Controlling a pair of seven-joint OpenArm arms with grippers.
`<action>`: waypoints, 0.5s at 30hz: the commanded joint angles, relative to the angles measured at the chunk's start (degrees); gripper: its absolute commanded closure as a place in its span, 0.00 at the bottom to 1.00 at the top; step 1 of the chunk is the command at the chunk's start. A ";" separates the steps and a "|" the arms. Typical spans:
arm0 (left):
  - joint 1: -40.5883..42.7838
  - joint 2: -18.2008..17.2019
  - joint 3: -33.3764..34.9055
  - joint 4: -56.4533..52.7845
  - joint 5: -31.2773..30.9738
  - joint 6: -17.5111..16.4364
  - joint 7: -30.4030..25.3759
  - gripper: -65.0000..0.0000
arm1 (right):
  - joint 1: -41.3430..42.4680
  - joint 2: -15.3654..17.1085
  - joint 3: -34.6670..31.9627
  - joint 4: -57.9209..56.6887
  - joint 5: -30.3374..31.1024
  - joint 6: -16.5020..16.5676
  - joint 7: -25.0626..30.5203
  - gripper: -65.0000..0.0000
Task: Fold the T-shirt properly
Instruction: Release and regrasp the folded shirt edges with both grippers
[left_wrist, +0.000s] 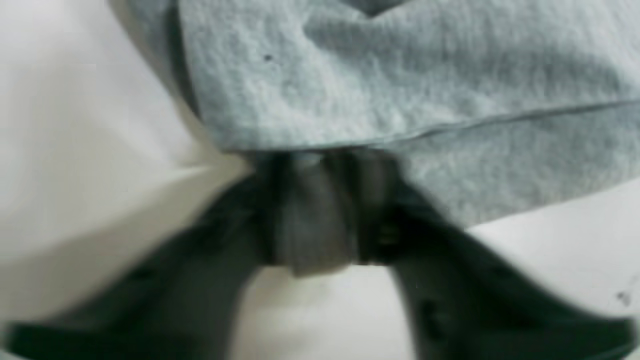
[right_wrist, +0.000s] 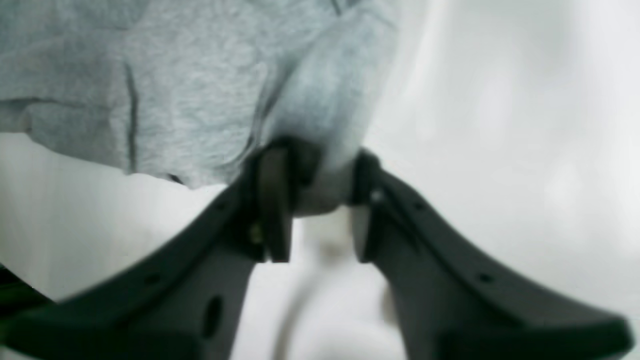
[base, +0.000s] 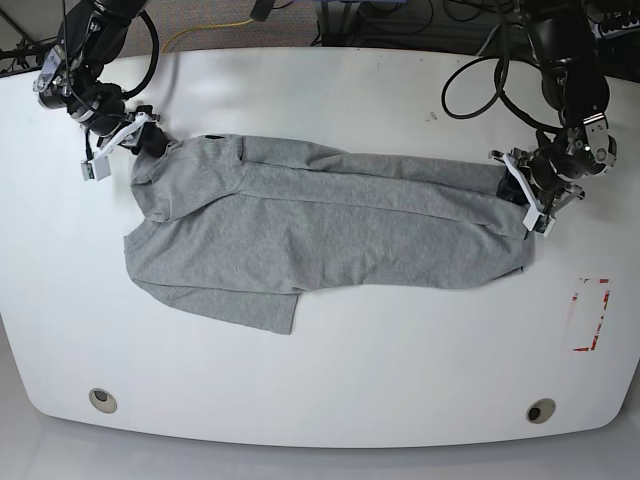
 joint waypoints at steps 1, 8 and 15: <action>-0.31 -0.20 -0.08 0.38 2.29 -0.25 -0.42 0.91 | 0.36 1.28 0.15 0.84 1.12 0.12 1.15 0.87; 0.83 -0.55 -0.87 0.64 3.35 -0.25 -0.42 0.90 | -1.39 7.44 -4.25 1.19 1.12 0.12 0.27 0.94; 1.10 -1.34 -3.07 0.55 3.70 -0.25 -0.42 0.90 | -1.92 16.49 -12.42 1.28 1.12 0.12 0.18 0.94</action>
